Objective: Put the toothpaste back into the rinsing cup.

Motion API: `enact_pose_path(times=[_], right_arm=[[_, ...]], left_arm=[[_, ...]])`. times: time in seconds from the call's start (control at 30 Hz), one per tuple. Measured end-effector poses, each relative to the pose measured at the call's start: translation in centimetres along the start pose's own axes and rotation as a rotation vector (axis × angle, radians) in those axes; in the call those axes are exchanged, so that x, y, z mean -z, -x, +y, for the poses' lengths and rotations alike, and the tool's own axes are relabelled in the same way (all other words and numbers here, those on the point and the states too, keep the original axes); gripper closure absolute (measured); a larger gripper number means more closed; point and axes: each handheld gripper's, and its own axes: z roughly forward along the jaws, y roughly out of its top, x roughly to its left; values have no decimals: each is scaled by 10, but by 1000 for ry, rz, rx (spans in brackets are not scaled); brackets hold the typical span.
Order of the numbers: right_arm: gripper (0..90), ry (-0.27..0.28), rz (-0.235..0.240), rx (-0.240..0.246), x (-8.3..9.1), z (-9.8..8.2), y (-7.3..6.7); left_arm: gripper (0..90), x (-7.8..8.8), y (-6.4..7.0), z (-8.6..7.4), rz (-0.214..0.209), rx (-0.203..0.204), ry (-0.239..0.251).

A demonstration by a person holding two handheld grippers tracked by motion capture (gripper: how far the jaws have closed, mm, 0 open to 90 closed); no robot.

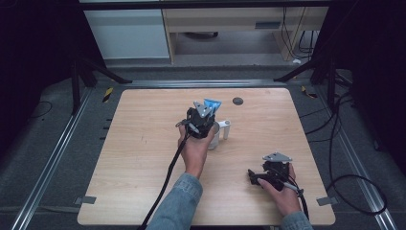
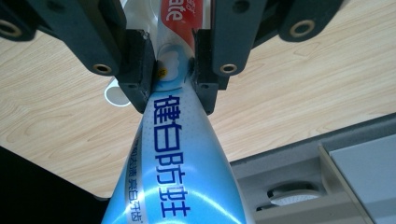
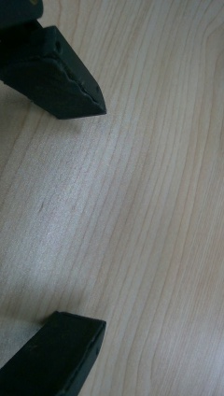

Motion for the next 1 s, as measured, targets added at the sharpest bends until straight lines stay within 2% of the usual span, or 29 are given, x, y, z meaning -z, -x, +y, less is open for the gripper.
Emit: enact_pose_path(times=[0.73, 1.0], right_arm=[[9, 0, 0, -2, 0, 0, 0], [9, -1, 1, -3, 0, 0, 0]], left_arm=[[717, -8, 0, -4, -1, 2, -57], [713, -10, -1, -4, 2, 10, -55]])
